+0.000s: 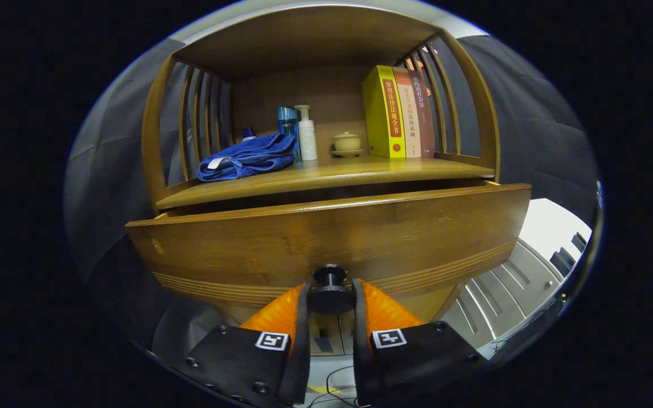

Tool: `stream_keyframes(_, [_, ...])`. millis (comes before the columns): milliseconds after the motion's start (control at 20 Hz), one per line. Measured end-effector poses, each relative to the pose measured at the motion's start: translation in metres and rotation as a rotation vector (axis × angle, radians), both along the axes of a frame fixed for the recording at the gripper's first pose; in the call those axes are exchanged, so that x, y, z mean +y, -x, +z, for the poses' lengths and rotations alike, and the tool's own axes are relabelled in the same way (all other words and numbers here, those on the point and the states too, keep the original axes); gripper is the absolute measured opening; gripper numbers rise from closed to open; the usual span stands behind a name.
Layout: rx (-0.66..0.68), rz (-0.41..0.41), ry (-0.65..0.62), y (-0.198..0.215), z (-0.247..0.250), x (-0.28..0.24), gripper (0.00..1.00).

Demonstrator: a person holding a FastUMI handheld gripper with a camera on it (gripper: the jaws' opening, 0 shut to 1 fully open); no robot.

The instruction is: Pull open the drawer, take out the items inside it, and place them on the countertop above the cabinet.

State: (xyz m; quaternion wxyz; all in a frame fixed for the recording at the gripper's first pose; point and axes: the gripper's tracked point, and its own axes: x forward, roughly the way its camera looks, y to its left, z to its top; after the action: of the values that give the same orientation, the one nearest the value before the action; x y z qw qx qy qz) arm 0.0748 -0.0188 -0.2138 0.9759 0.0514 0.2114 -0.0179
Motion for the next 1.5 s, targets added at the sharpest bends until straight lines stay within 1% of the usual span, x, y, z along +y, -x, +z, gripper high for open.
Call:
stream_keyframes(500, [0.012,-0.004,-0.001,0.063,0.003,0.002,0.4])
stream_keyframes(700, [0.045,-0.006,-0.019,0.089,-0.005,0.004,0.4])
stream_keyframes(1050, [0.044,0.008,-0.004,0.114,-0.007,0.001,0.4])
stream_keyframes(1200, [0.02,0.015,0.006,0.114,-0.007,0.0,0.4])
stream_keyframes(1300, [0.006,0.033,-0.027,0.115,-0.006,0.002,0.48])
stream_keyframes(1350, [0.003,0.021,-0.051,0.117,-0.005,0.0,0.53])
stream_keyframes(1500, [-0.017,0.012,-0.035,0.118,0.008,-0.007,0.81])
